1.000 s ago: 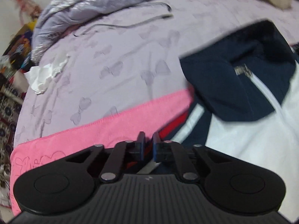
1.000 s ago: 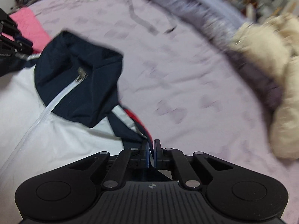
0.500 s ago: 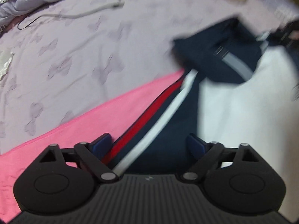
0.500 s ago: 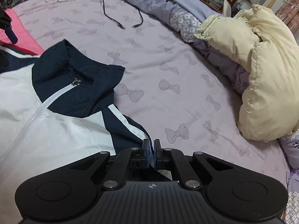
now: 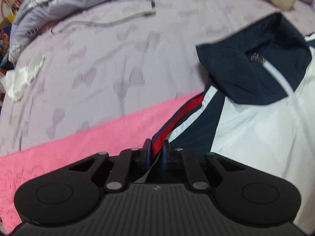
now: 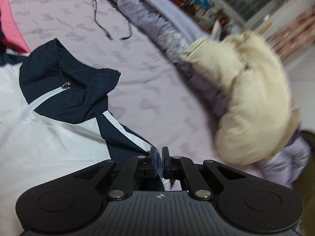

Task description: Fold clothes

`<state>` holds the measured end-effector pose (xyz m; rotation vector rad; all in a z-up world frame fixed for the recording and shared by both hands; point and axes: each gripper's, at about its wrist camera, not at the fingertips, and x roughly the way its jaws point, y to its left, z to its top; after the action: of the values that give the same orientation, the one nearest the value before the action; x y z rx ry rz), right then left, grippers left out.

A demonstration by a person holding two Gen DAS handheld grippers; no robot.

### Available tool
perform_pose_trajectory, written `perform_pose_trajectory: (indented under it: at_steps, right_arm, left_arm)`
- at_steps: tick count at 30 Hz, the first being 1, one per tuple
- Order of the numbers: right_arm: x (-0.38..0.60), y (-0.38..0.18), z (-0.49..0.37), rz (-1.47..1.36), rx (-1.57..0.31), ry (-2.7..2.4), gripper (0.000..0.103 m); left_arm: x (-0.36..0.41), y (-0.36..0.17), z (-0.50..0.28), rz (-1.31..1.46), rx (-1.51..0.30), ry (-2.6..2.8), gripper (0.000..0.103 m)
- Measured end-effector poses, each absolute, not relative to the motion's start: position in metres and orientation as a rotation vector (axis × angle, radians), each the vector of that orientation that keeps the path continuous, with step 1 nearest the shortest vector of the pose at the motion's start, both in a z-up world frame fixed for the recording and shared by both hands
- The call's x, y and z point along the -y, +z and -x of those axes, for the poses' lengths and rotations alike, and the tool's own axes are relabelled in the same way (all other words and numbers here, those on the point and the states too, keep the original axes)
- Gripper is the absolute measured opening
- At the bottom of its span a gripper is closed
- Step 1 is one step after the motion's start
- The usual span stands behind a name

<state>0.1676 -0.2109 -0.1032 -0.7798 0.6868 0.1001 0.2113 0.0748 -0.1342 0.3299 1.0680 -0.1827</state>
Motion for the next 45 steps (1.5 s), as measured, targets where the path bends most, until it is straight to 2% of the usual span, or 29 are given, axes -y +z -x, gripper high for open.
perform_pose_trajectory:
  at_steps: [3,6,7,9,11,12,13,14,17,19,23,26,27,28,29,30,31,33,37,39,42,45]
  right_arm:
    - [0.221,-0.100,-0.184,0.743,-0.693,0.033,0.006]
    - [0.229,-0.110,-0.211,0.690,-0.715,0.027,0.008]
    - [0.233,-0.118,-0.221,0.637,-0.736,0.056,0.018]
    - [0.243,-0.128,-0.237,0.476,-0.825,0.098,0.054]
    - [0.253,-0.123,-0.237,0.316,-0.864,0.103,0.060]
    - [0.259,-0.116,-0.228,0.254,-0.826,0.109,0.063]
    - [0.265,-0.109,-0.217,0.221,-0.775,0.098,0.075]
    - [0.272,-0.105,-0.207,0.230,-0.734,0.056,0.084]
    - [0.300,-0.105,-0.182,0.339,-0.675,-0.141,0.085]
    - [0.329,-0.113,-0.171,0.389,-0.696,-0.273,0.085]
    - [0.394,-0.136,-0.171,0.446,-0.772,-0.474,0.085]
    - [0.435,-0.159,-0.183,0.483,-0.836,-0.550,0.085]
    - [0.445,-0.169,-0.188,0.496,-0.871,-0.529,0.086]
    - [0.453,-0.179,-0.193,0.517,-0.914,-0.502,0.085]
    - [0.459,-0.186,-0.199,0.540,-0.934,-0.489,0.082]
    - [0.464,-0.190,-0.204,0.560,-0.937,-0.485,0.073]
    - [0.469,-0.193,-0.210,0.581,-0.963,-0.496,0.022]
    - [0.481,-0.189,-0.217,0.622,-0.963,-0.546,0.016]
    - [0.539,-0.144,-0.218,0.633,-0.807,-0.745,0.015]
    - [0.587,-0.126,-0.215,0.531,-0.836,-0.859,0.017]
    - [0.657,-0.105,-0.205,0.328,-0.899,-1.016,0.042]
    - [0.647,-0.089,-0.177,0.171,-0.806,-0.923,0.048]
  left_arm:
    - [-0.067,-0.121,-0.235,-0.312,-0.985,-0.151,0.012]
    - [-0.056,-0.124,-0.264,-0.361,-0.942,-0.058,0.023]
    - [-0.053,-0.134,-0.273,-0.395,-0.972,-0.009,0.030]
    - [-0.056,-0.148,-0.284,-0.381,-1.047,0.073,0.042]
    - [-0.065,-0.141,-0.280,-0.290,-1.044,0.114,0.043]
    - [-0.069,-0.133,-0.275,-0.246,-1.014,0.137,0.052]
    - [-0.073,-0.121,-0.267,-0.214,-0.965,0.174,0.062]
    - [-0.076,-0.108,-0.258,-0.191,-0.913,0.218,0.067]
    - [-0.069,-0.079,-0.231,-0.141,-0.819,0.239,0.069]
    - [-0.042,-0.077,-0.212,-0.162,-0.822,0.087,0.070]
    - [0.039,-0.112,-0.187,-0.285,-0.858,-0.143,0.074]
    - [0.083,-0.158,-0.185,-0.334,-0.966,-0.200,0.075]
    - [0.087,-0.167,-0.184,-0.319,-0.967,-0.188,0.082]
    - [0.085,-0.173,-0.182,-0.285,-0.946,-0.161,0.094]
    - [0.083,-0.179,-0.181,-0.251,-0.924,-0.134,0.099]
    - [0.078,-0.183,-0.181,-0.217,-0.920,-0.124,0.103]
    - [0.073,-0.184,-0.184,-0.186,-0.927,-0.133,0.103]
    - [0.074,-0.184,-0.185,-0.202,-0.923,-0.151,0.103]
    - [0.085,-0.183,-0.183,-0.280,-0.901,-0.140,0.103]
    - [0.082,-0.184,-0.185,-0.241,-0.915,-0.127,0.103]
    - [0.081,-0.184,-0.184,-0.222,-0.915,-0.109,0.103]
    - [0.086,-0.183,-0.180,-0.255,-0.895,-0.100,0.103]
